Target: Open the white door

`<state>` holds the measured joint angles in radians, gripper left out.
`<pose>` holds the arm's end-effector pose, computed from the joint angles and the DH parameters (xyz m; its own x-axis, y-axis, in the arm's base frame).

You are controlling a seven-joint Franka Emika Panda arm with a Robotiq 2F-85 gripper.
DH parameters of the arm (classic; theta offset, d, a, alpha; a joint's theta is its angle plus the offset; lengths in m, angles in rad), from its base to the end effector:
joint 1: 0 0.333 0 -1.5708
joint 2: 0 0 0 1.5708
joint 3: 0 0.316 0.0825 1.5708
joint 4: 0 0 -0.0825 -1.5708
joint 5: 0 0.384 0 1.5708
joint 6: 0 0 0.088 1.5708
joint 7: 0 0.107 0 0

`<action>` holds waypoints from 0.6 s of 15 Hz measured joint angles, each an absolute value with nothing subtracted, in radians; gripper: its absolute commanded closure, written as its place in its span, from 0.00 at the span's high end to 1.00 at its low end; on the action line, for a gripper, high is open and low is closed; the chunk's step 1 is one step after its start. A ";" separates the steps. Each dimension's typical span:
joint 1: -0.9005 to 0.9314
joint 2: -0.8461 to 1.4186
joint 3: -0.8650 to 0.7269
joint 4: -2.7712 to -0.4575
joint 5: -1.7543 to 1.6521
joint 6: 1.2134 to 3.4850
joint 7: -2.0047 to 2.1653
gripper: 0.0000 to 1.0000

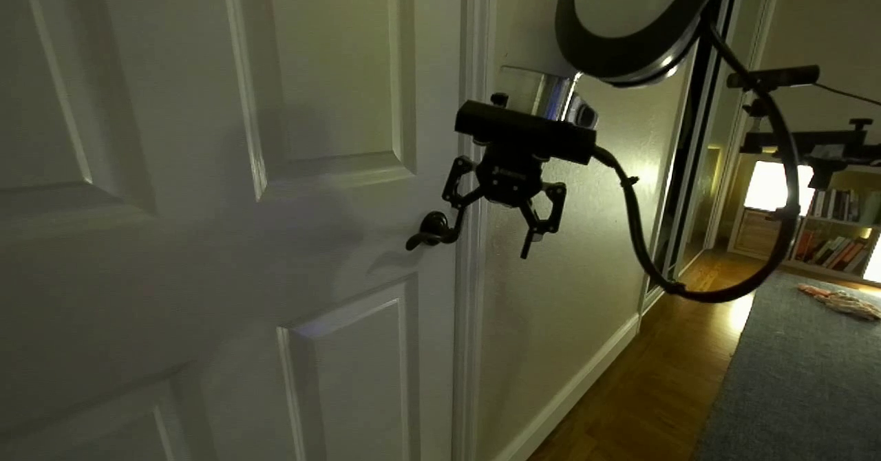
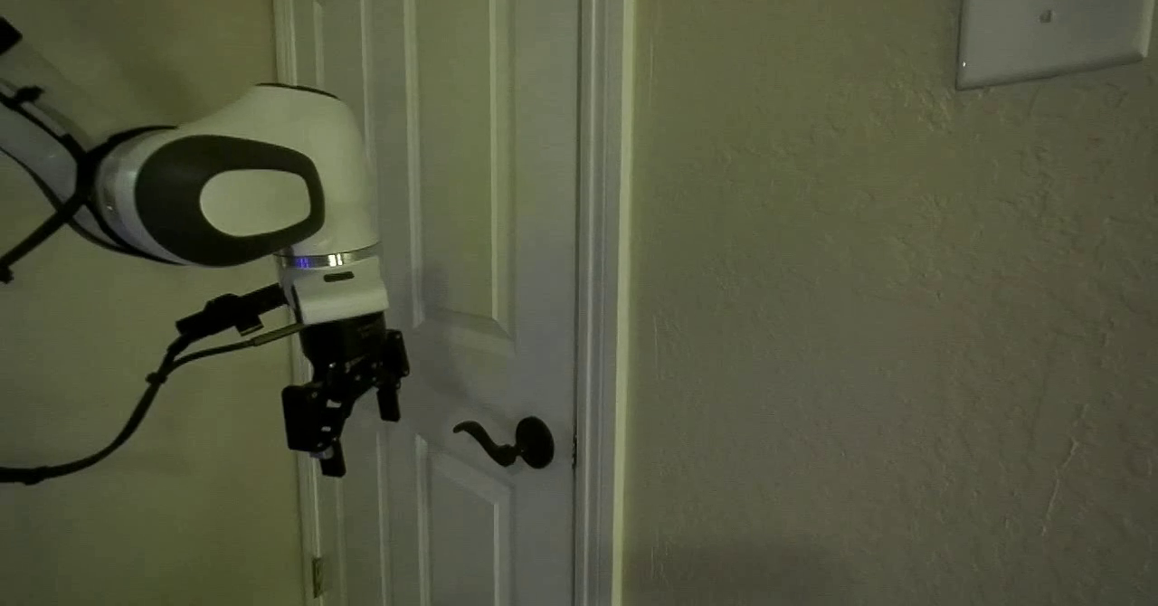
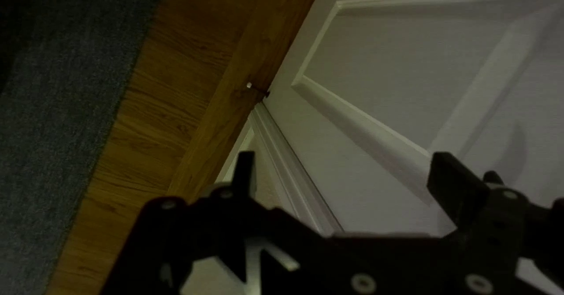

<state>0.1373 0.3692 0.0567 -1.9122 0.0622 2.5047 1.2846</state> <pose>0.6338 0.1217 0.3255 0.4155 -0.9096 -0.0028 -0.8855 -0.4038 -0.2299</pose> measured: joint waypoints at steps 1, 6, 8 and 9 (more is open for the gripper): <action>0.150 0.388 0.041 -1.893 0.062 2.521 1.323 1.00; 0.182 0.467 -0.004 -1.825 0.064 2.623 1.461 1.00; 0.191 0.494 -0.016 -1.802 0.064 2.670 1.496 1.00; 0.197 0.508 -0.024 -1.788 0.064 2.689 1.509 1.00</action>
<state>0.1969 0.5079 -0.0238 -1.7880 0.0635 2.6888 1.5089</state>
